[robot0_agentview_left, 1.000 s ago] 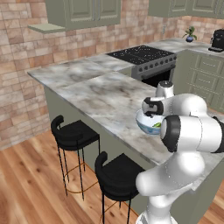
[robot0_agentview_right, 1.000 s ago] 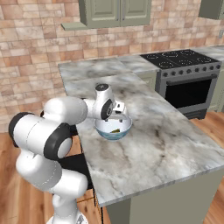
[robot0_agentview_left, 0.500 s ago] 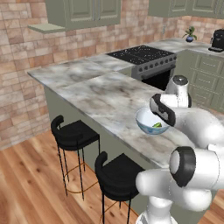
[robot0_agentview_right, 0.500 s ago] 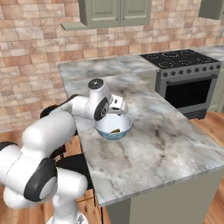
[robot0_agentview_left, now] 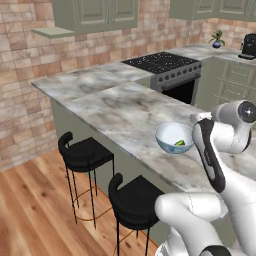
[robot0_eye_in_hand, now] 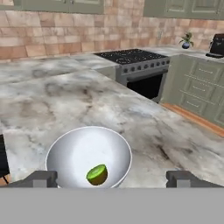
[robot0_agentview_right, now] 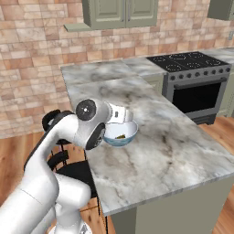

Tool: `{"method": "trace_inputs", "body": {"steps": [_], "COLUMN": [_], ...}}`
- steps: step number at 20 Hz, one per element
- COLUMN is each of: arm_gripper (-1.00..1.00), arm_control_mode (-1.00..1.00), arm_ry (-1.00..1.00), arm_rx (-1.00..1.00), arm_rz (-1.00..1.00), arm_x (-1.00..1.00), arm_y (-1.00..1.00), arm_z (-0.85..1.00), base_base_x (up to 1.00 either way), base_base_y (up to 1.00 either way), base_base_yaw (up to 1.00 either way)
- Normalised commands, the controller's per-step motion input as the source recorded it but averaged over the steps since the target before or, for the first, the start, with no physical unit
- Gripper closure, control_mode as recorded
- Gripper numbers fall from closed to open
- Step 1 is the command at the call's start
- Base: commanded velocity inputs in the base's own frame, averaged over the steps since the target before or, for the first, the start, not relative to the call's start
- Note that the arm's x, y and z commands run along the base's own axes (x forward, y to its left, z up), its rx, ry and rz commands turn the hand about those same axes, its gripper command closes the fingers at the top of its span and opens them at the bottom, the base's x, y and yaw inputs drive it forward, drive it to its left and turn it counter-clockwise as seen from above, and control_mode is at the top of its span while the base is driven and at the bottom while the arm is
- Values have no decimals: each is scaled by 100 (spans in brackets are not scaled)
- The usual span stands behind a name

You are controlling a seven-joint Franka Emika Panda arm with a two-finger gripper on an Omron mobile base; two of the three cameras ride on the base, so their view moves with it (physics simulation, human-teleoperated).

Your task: Retrieve the kiwi and pear from the fridge and place them into the bowl on the dining table.

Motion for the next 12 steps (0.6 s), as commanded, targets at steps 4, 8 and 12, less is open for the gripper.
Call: {"method": "trace_inputs", "body": {"steps": [4,8,12], "arm_gripper": [-100,-100,-100], "arm_control_mode": [-100,-100,-100], "arm_ry": [-23,-3,2], "arm_rx": [0,-3,-1], "arm_rz": [5,1,0], "arm_x": [-100,-57,2], "arm_y": [0,8,19], "arm_z": [71,33,0], "base_base_x": [0,0,0], "base_base_y": [0,0,0], "base_base_yaw": [0,0,0]}}
